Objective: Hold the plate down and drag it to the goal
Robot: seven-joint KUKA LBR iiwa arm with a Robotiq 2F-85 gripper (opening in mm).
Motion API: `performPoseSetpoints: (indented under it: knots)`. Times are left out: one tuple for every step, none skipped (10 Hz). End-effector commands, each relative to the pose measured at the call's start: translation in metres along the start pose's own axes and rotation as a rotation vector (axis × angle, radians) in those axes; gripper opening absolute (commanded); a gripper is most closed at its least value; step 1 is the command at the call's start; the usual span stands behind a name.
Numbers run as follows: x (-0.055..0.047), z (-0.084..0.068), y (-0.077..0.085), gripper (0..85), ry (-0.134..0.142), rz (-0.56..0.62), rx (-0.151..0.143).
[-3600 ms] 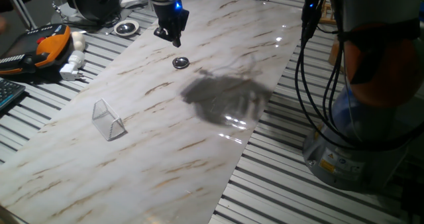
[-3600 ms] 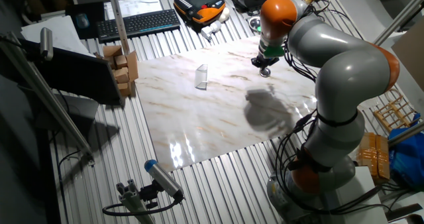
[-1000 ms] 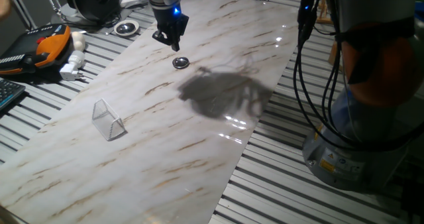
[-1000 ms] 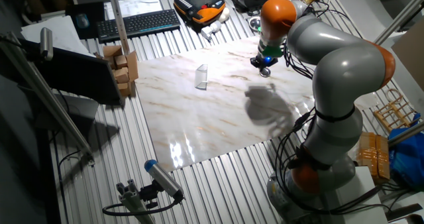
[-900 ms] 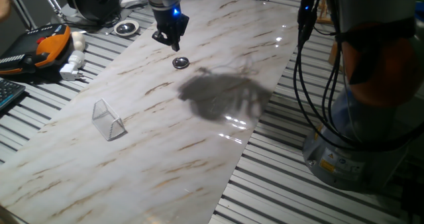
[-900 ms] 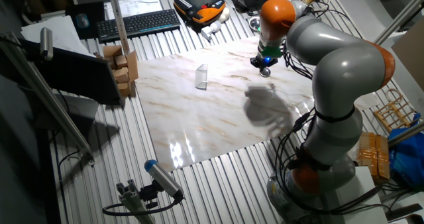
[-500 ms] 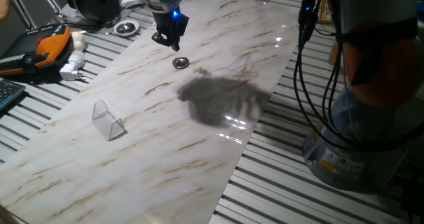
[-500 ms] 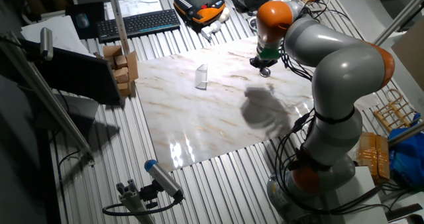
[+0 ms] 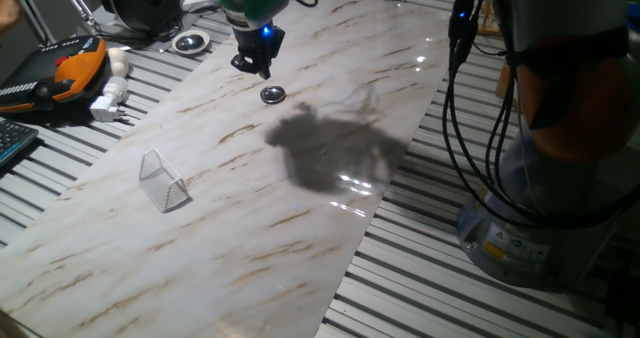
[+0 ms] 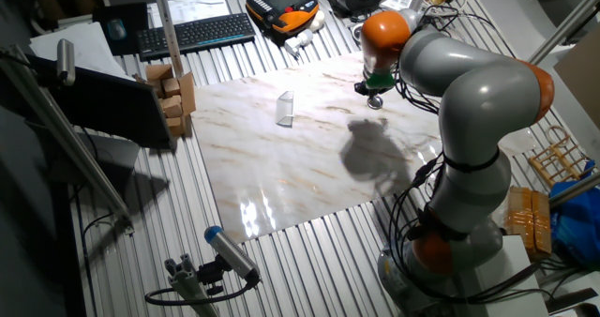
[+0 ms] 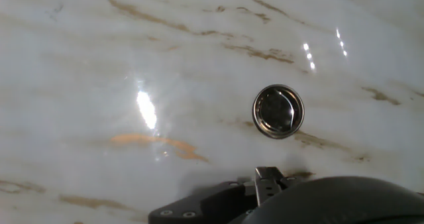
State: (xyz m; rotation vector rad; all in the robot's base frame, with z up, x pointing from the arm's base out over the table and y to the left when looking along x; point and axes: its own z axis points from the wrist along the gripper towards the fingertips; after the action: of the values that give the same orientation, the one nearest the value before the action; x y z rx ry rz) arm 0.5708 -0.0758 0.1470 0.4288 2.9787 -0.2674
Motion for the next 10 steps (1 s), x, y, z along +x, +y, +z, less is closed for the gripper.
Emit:
performPoseSetpoints:
  knots:
    - [-0.002, 0.004, 0.000, 0.0, 0.014, -0.002, 0.003]
    - [-0.004, 0.010, -0.001, 0.0, 0.022, -0.018, 0.008]
    - [-0.005, 0.016, -0.004, 0.0, 0.032, -0.046, 0.003]
    - [-0.006, 0.023, -0.009, 0.0, 0.040, -0.070, -0.022]
    - [-0.006, 0.029, -0.014, 0.0, 0.037, -0.094, -0.033]
    - [-0.008, 0.035, -0.018, 0.0, 0.030, -0.103, -0.037]
    - [-0.010, 0.039, -0.020, 0.0, 0.032, -0.110, -0.043]
    - [-0.012, 0.043, -0.023, 0.0, 0.033, -0.119, -0.052]
    - [-0.013, 0.046, -0.025, 0.0, 0.035, -0.128, -0.054]
    - [-0.014, 0.049, -0.026, 0.0, 0.034, -0.134, -0.050]
